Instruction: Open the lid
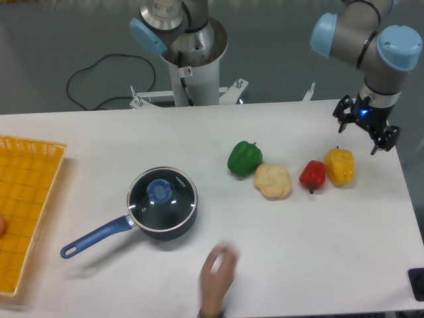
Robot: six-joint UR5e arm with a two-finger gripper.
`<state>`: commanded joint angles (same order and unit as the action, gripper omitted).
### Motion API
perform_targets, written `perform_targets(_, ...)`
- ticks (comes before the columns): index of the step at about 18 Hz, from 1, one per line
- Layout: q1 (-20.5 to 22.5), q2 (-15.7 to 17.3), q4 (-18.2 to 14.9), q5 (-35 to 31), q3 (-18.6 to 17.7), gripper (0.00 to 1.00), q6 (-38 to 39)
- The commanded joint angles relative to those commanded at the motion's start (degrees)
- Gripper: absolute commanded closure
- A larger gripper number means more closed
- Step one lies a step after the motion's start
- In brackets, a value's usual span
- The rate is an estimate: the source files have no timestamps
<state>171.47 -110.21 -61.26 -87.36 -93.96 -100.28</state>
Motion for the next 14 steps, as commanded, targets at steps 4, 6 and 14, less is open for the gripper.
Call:
perform_targets(4, 0.09, 0.17, -0.09, 0.09, 0.0, 0.0, -0.09)
perform_targets(6, -0.26, 0.09, -0.17, -0.09, -0.09, 0.0, 0.17)
perform_targets(14, 1.32, 1.84, 0.44, -0.08, -3.34, 0.0, 1.58)
